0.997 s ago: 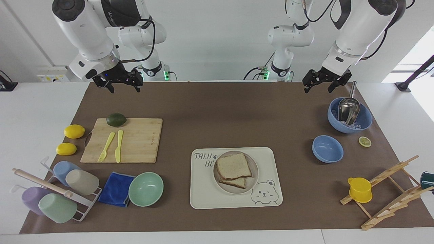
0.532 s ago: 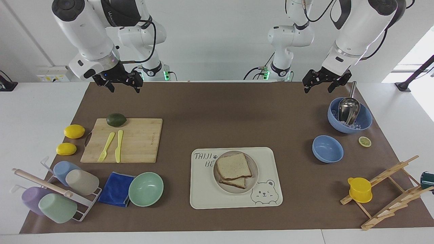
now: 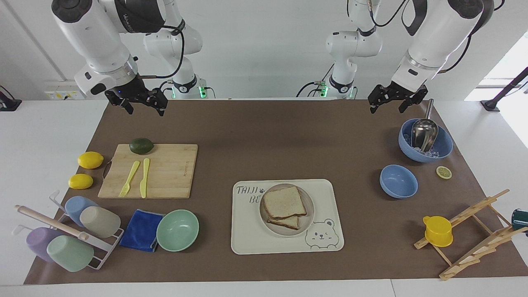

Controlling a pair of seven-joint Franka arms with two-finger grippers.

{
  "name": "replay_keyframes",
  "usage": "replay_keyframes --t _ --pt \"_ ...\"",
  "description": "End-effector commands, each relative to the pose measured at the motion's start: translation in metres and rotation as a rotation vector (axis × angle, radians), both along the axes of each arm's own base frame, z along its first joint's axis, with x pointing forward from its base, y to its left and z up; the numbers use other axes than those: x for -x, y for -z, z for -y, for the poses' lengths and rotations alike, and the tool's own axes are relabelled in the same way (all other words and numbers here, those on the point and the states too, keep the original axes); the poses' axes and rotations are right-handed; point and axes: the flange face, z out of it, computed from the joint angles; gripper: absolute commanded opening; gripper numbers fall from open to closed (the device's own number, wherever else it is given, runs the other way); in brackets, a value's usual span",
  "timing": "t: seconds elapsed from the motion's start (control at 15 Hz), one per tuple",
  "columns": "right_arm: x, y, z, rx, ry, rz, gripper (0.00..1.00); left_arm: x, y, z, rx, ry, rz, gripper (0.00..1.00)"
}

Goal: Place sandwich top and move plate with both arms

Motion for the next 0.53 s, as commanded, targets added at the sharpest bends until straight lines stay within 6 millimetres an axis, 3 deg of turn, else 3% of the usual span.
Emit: replay_keyframes --t 0.0,0.47 --pt "-0.0023 -0.0029 0.0079 0.002 0.021 0.011 1.0 0.0008 -0.0048 -0.0003 -0.007 -0.006 0.017 1.0" --pt "-0.0028 -0.0026 0.009 0.003 0.018 0.014 1.0 0.0008 -0.0048 -0.0003 -0.007 -0.006 0.017 1.0"
